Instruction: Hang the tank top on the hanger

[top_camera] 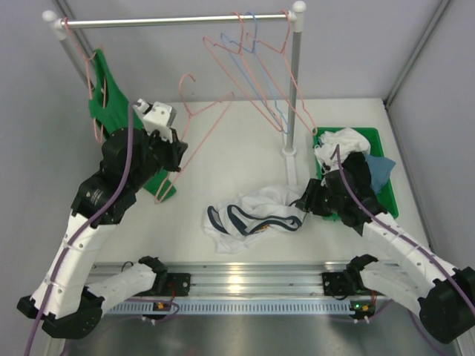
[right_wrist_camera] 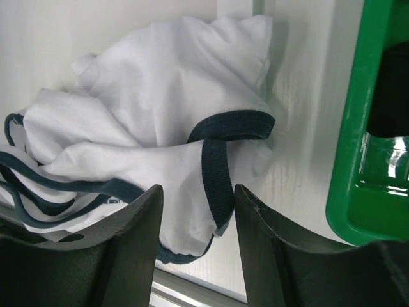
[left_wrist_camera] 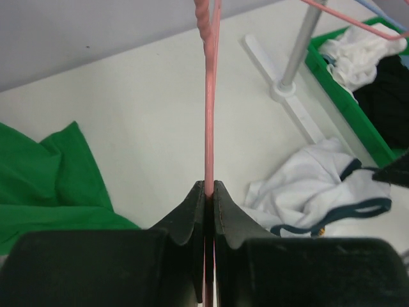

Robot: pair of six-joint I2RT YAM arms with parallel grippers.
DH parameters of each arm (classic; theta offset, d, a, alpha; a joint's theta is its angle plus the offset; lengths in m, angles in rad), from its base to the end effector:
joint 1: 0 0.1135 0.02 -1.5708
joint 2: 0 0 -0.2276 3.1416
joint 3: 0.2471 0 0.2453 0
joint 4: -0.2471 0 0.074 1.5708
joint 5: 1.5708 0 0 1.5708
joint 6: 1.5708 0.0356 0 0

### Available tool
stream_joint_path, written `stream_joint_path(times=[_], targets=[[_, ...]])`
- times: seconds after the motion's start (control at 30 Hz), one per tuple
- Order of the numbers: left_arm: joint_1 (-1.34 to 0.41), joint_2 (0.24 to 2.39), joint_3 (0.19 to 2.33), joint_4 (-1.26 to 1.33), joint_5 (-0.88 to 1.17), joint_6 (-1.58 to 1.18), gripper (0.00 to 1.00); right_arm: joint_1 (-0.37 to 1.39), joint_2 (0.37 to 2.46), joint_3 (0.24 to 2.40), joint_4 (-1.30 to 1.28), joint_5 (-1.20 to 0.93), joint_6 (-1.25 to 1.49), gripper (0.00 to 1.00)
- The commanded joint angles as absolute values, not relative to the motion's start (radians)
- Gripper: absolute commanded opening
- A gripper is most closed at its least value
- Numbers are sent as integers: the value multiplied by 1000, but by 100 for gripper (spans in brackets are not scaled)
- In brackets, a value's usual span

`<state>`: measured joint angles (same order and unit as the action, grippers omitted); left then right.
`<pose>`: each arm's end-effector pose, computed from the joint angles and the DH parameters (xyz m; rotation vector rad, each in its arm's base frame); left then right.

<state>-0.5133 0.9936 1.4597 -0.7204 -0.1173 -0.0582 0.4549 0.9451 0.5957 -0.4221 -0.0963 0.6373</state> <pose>0.1651 -0.0883 0.4372 0.3322 1.8030 -0.2960 0.1864 0.0950 0.1966 0.1722 2.4259 0.6335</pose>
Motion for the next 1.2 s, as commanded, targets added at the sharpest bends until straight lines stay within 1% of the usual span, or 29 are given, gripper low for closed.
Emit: stream_joint_path(times=[0.0, 0.17, 0.4, 0.5, 0.57, 0.6, 0.63, 0.73, 0.83, 1.0, 1.17], targets=[[-509, 940, 1433, -802, 85, -77, 0, 446, 893, 641, -466, -9, 585, 49], [-511, 910, 1391, -873, 265, -64, 0, 448, 836, 652, -517, 34, 548, 50], [-512, 897, 1367, -934, 380, -49, 0, 480, 709, 678, -604, 46, 483, 54], [-515, 900, 1358, -936, 429, -55, 0, 560, 721, 702, -652, 81, 492, 53], [-526, 907, 1358, -937, 446, -55, 0, 675, 748, 715, -683, 159, 537, 53], [-529, 910, 1362, -939, 446, -55, 0, 719, 780, 716, -690, 193, 554, 52], [-534, 913, 1364, -940, 443, -54, 0, 808, 797, 718, -696, 269, 592, 53], [-551, 911, 1364, -945, 420, -49, 0, 929, 848, 724, -733, 396, 646, 54], [-578, 920, 1362, -959, 426, -48, 0, 1006, 896, 733, -761, 471, 699, 56], [-664, 937, 1374, -1006, 381, -40, 0, 1063, 966, 726, -769, 541, 736, 56], [-716, 951, 1379, -1040, 330, -41, 0, 1068, 997, 706, -710, 560, 729, 45]])
